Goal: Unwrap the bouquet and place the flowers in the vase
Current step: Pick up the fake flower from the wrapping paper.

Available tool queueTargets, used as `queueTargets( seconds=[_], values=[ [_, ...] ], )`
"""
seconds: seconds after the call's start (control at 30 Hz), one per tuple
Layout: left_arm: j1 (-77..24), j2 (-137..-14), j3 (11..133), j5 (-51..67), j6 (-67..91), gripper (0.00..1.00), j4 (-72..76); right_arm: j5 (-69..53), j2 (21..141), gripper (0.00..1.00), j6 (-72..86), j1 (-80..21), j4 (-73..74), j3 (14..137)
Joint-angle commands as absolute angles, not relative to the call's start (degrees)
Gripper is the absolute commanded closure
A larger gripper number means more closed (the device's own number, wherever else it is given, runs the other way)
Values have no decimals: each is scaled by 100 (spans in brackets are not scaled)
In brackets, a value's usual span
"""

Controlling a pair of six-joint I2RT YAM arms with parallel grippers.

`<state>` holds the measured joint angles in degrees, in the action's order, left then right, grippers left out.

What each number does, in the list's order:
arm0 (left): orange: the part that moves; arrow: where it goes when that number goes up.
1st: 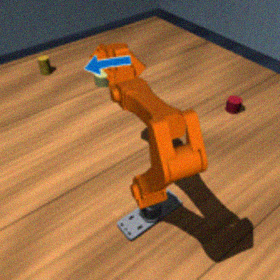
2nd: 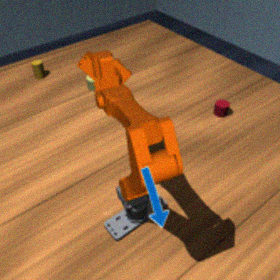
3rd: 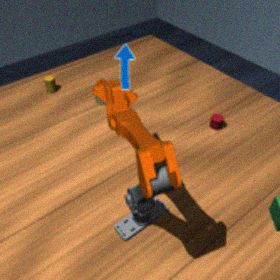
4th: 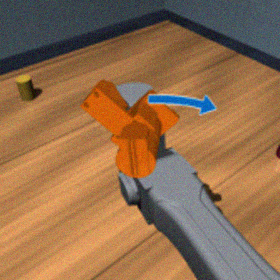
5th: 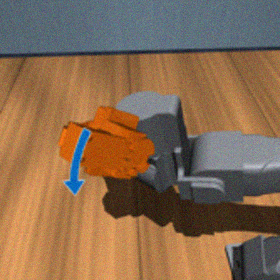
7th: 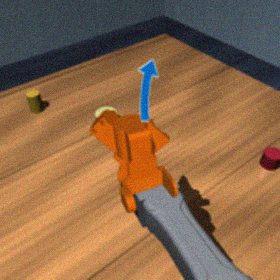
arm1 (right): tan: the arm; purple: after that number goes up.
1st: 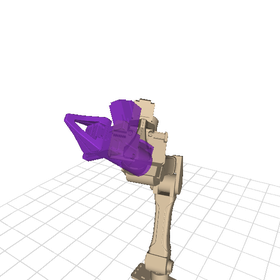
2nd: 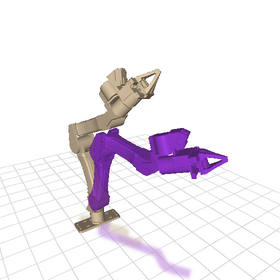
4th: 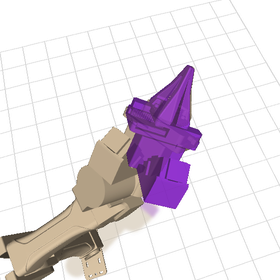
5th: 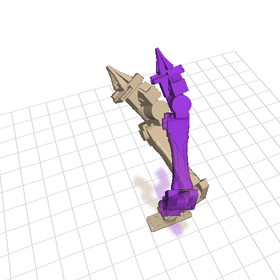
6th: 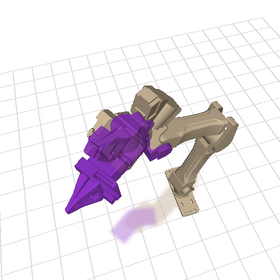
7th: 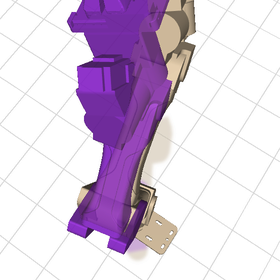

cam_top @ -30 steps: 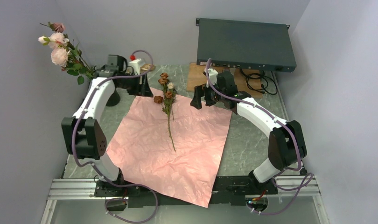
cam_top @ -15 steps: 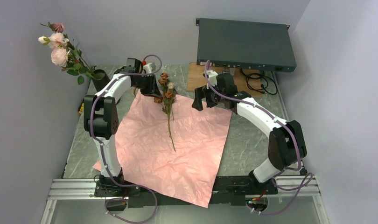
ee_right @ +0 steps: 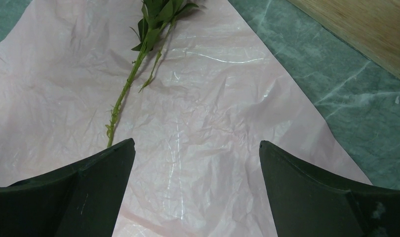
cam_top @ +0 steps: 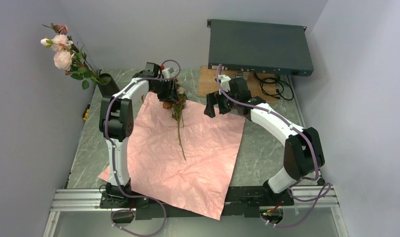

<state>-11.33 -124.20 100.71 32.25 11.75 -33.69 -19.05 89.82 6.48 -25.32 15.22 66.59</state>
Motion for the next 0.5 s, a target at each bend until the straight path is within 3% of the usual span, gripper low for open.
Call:
queueTargets(
  seconds=[0.0, 0.2, 0.47],
  values=[
    [-1240, -12597, 10181, 3074, 1198, 48, -3205, -1782, 8947, 0, 566, -2540, 1509, 6885],
    [-1257, -12597, 10069, 2980, 1258, 55, -3332, -1703, 8958, 0, 545, -2526, 1547, 6925],
    [-1219, -12123, 9780, 2955, 1340, 87, -3513, -1792, 9002, 0, 667, -2531, 1451, 6890]
  ],
)
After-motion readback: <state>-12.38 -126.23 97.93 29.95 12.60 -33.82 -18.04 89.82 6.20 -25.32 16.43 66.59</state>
